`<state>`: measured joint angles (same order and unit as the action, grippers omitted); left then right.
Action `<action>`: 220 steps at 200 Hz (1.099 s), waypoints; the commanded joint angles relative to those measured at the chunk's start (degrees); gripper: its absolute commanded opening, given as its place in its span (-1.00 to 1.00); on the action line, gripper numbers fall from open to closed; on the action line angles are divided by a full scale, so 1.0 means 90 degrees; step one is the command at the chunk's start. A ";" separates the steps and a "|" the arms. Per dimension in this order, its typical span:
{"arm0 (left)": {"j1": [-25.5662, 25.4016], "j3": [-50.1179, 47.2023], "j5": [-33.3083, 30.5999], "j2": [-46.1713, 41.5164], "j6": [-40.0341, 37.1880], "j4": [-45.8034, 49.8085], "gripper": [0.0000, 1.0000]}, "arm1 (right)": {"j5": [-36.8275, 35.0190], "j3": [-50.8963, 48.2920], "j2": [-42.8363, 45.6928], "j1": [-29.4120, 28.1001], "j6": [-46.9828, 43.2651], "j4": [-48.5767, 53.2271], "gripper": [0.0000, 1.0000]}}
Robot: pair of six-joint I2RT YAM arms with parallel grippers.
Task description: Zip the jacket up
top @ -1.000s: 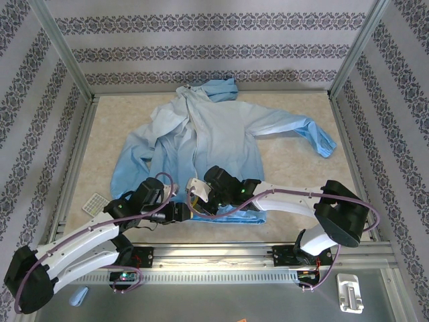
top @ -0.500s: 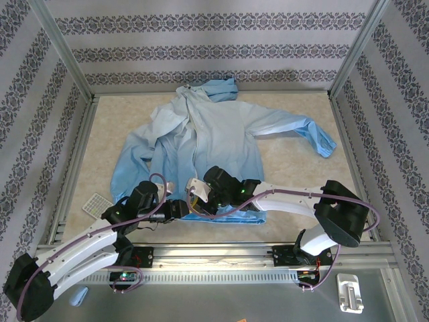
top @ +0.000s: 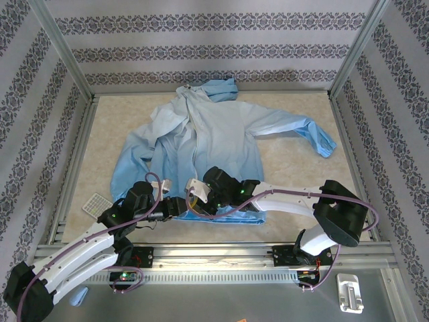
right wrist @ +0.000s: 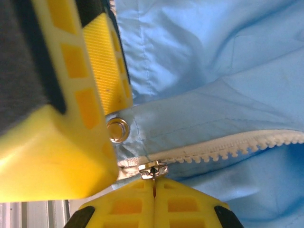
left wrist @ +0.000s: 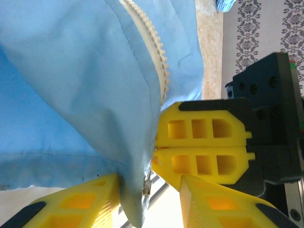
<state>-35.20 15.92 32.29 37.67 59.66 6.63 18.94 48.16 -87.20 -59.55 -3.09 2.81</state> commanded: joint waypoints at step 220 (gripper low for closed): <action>0.0066 0.0374 0.0141 0.0253 -0.1180 0.1558 -1.00 | -0.0688 0.1456 -0.0647 0.0149 0.0056 0.1516 -1.00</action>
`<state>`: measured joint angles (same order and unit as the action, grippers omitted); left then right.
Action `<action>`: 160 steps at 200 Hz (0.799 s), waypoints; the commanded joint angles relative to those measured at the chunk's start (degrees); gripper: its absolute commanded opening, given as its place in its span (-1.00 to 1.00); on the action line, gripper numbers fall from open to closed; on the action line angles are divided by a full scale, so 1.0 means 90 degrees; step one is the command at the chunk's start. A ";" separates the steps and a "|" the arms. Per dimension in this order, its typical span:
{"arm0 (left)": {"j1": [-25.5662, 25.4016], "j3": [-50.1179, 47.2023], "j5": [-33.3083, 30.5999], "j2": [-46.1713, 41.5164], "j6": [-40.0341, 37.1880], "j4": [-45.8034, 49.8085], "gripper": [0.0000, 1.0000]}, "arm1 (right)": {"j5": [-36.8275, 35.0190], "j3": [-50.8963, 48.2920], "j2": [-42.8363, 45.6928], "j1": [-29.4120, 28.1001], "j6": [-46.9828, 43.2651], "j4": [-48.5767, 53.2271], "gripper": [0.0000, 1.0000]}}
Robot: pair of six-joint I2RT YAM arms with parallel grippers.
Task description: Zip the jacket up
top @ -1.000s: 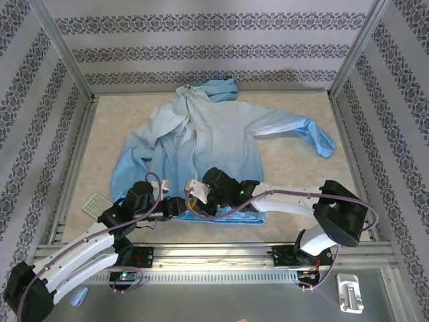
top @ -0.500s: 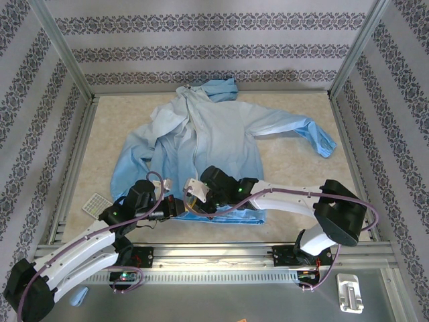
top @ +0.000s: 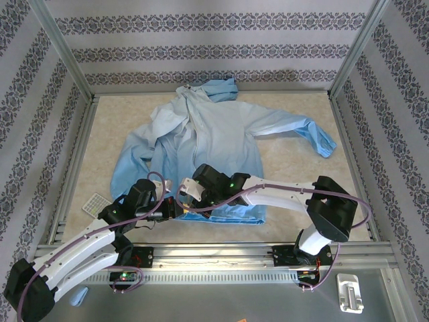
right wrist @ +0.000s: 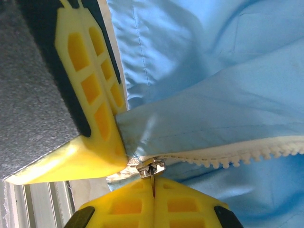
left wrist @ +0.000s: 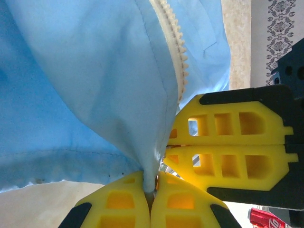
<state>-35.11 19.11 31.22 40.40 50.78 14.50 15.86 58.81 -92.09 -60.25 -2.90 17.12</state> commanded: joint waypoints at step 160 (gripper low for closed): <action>0.0064 -0.0246 0.0427 -0.0505 -0.0025 0.0233 -1.00 | -0.0158 0.0245 -0.0083 0.0578 0.0324 -0.0616 -1.00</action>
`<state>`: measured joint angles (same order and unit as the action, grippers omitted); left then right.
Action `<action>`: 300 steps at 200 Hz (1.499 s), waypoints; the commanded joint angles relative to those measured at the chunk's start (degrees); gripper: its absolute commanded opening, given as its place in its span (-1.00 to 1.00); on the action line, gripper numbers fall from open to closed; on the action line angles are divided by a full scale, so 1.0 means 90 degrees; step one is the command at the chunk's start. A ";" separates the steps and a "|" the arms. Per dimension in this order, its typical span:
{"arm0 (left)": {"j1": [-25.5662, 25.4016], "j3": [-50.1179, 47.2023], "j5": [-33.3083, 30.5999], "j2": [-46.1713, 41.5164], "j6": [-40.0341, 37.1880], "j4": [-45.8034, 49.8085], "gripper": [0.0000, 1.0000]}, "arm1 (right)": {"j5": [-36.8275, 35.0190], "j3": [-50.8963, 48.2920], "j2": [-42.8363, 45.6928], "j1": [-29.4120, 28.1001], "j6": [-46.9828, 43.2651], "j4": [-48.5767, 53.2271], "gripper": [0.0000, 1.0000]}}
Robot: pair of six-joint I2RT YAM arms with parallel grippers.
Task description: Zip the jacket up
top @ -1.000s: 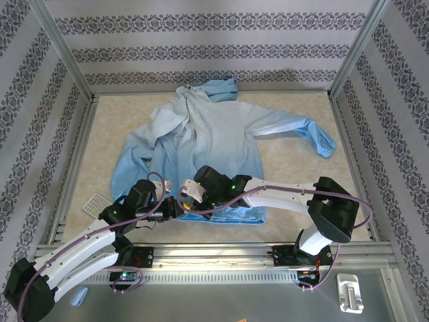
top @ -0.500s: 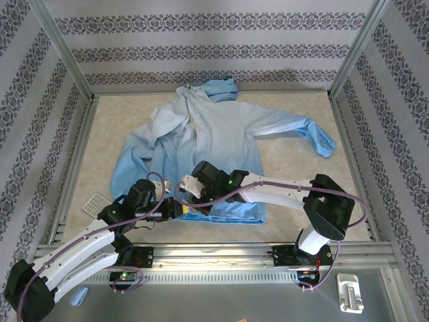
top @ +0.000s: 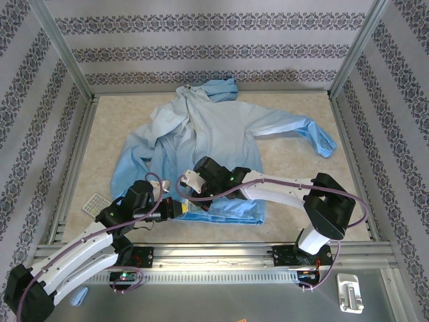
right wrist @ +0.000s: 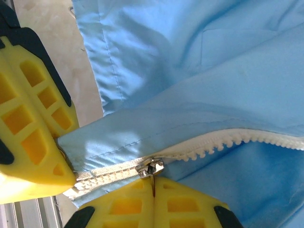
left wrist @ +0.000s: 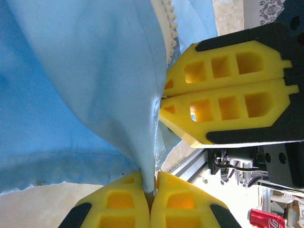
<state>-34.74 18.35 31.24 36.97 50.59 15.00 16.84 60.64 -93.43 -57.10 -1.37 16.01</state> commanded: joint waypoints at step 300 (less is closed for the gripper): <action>0.0014 0.0090 0.1392 -0.0553 -0.0236 0.0540 -1.00 | -0.1372 0.0687 0.0230 0.1096 0.0013 0.0159 -1.00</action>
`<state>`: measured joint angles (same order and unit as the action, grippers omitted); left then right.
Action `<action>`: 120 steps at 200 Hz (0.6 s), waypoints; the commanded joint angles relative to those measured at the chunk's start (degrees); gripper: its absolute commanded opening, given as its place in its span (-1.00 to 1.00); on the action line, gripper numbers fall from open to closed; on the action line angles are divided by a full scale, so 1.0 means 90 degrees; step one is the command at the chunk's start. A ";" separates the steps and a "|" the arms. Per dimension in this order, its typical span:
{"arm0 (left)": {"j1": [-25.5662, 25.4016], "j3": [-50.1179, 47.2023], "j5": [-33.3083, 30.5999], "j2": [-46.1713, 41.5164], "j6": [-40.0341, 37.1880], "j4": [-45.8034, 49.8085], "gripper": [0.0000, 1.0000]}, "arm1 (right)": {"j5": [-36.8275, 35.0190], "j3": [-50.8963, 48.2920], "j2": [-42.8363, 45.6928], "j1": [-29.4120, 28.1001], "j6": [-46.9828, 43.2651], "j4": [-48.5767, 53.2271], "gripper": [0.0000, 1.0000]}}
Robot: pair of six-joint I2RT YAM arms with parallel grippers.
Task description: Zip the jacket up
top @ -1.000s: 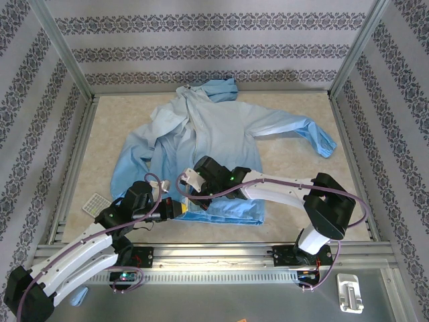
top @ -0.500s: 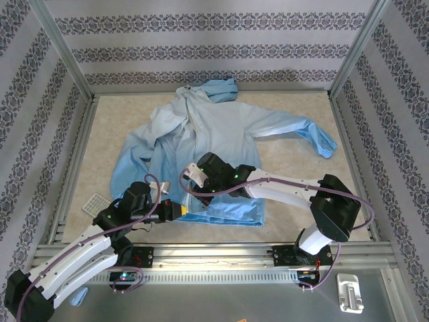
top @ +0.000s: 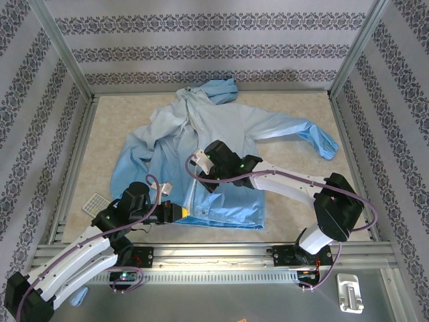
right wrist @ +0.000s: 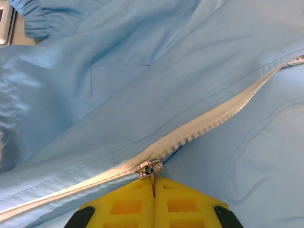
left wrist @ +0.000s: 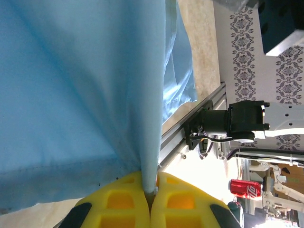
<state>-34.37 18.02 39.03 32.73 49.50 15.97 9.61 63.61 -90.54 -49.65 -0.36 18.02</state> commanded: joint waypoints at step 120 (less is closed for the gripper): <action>-0.0048 0.0194 0.0630 -0.0023 -0.0127 0.0462 -1.00 | -0.0432 0.1114 -0.0841 0.0941 -0.0205 0.0027 -1.00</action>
<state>-34.37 18.24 39.90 32.73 49.47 16.34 9.74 70.81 -97.01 -43.68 -1.85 20.49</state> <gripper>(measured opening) 0.052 0.050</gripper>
